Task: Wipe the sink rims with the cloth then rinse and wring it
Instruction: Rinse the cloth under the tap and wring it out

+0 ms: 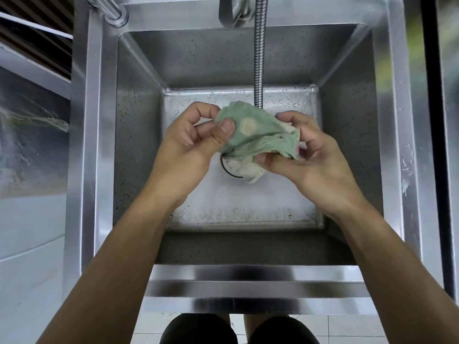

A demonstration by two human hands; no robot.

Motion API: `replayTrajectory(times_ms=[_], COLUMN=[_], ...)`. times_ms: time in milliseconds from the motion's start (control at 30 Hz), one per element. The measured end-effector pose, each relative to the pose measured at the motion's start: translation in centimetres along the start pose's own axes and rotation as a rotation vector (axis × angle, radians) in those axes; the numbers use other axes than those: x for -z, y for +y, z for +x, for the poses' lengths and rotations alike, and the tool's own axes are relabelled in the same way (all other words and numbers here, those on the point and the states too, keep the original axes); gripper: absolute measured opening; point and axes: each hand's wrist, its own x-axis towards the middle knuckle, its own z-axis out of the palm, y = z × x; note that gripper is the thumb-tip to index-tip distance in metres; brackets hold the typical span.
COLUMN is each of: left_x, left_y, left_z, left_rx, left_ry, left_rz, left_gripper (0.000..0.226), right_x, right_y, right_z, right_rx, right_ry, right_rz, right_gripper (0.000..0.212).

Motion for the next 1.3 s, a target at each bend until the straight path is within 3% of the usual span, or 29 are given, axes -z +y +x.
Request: replayTrajectory(times_ms=[133,267,433,500,567,667,767,833,1000,1167,1300], left_x=[0.4,1.4,2.5,2.5,1.6,0.1,-0.1,0.6,2.9,2.4,2.5], left_y=[0.5,-0.1,0.7,1.5,2.2,2.8,3.4,3.9,3.2,2.8,3.1], left_z=[-0.3,-0.3,-0.3,-0.7,-1.4,-2.0,-1.7,-1.3,-0.6,-0.9,-1.1], left_rx=[-0.086,-0.219,-0.242,-0.263,-0.291,-0.232,-0.194,-0.215,-0.143,-0.072,-0.082], left_ry=[0.168,0.212,0.344,0.307,0.191,-0.043,-0.195,-0.246,-0.134,0.085,0.069], left_rz=[-0.036,0.196,0.0,0.021,0.096,0.106,0.17,0.292,0.601,0.517,0.467], left_gripper=[0.02,0.019,0.016,0.016,0.021,0.031,0.025,0.022,0.042,0.032,0.024], right_x=[1.3,2.2,3.2,3.7,3.9,1.7,-1.5,-2.4,-0.2,2.1,3.1], right_y=[-0.9,-1.3,-1.3,-0.9,-0.3,-1.1,-1.4,-1.2,-1.8,-2.6,-2.9], right_z=[0.2,1.0,0.9,0.3,-0.6,-1.2,-1.0,-0.7,-0.1,0.2,-0.1], right_rx=[-0.022,0.003,-0.012,-0.066,-0.096,-0.048,0.04,0.07,0.073,0.077,0.128], right_ry=[-0.022,0.05,0.077,-0.041,-0.14,-0.12,-0.117,-0.064,-0.073,-0.14,-0.189], right_rz=[0.189,0.139,0.195,0.204,0.046,0.054,-0.068,-0.137,-0.096,-0.071,-0.128], right_gripper=[0.036,0.028,0.032,0.032,0.042,0.033,0.054,0.047,0.037,0.046,0.035])
